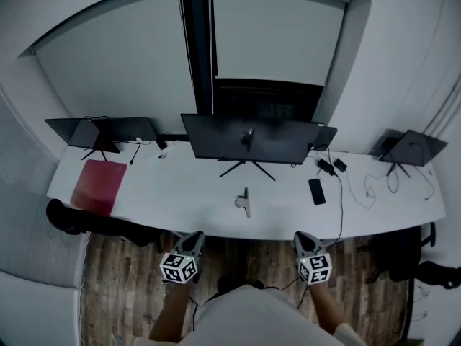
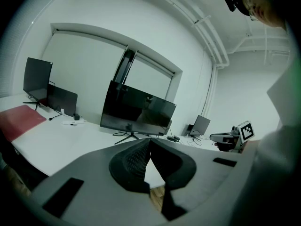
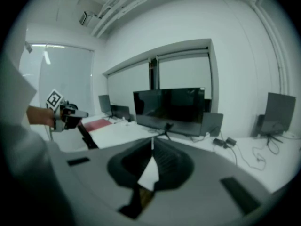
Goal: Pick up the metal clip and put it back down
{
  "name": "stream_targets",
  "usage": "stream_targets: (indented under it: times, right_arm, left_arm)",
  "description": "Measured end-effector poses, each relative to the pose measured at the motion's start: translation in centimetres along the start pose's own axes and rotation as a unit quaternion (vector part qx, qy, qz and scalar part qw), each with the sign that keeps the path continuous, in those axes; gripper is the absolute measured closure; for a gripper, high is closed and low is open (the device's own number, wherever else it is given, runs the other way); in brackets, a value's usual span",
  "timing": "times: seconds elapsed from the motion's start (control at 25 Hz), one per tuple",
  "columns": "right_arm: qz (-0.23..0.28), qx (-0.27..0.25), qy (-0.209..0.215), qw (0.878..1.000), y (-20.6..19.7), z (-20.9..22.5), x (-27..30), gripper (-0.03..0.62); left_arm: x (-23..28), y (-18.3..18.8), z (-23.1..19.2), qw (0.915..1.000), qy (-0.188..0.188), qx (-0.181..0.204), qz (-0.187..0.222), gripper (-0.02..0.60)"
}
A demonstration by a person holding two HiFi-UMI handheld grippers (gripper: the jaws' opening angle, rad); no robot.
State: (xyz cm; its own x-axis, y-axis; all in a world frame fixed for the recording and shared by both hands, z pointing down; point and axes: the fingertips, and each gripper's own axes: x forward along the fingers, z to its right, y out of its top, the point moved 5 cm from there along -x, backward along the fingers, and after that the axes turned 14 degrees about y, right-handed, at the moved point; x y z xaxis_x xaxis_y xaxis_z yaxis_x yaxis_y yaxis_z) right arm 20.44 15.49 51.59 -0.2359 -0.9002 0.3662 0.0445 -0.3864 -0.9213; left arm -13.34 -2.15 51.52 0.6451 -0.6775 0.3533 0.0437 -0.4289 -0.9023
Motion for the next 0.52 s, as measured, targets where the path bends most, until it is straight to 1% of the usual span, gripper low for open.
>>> stream_targets:
  times: [0.28, 0.52]
  right_arm:
    - [0.004, 0.003, -0.003, 1.0, -0.29, 0.25, -0.35, 0.559]
    - [0.002, -0.006, -0.003, 1.0, -0.81, 0.36, -0.44, 0.559]
  left_arm:
    - [0.0, 0.14, 0.27, 1.0, 0.0, -0.002, 0.002, 0.549]
    - [0.03, -0.19, 0.46, 1.0, 0.001, -0.009, 0.001, 0.549]
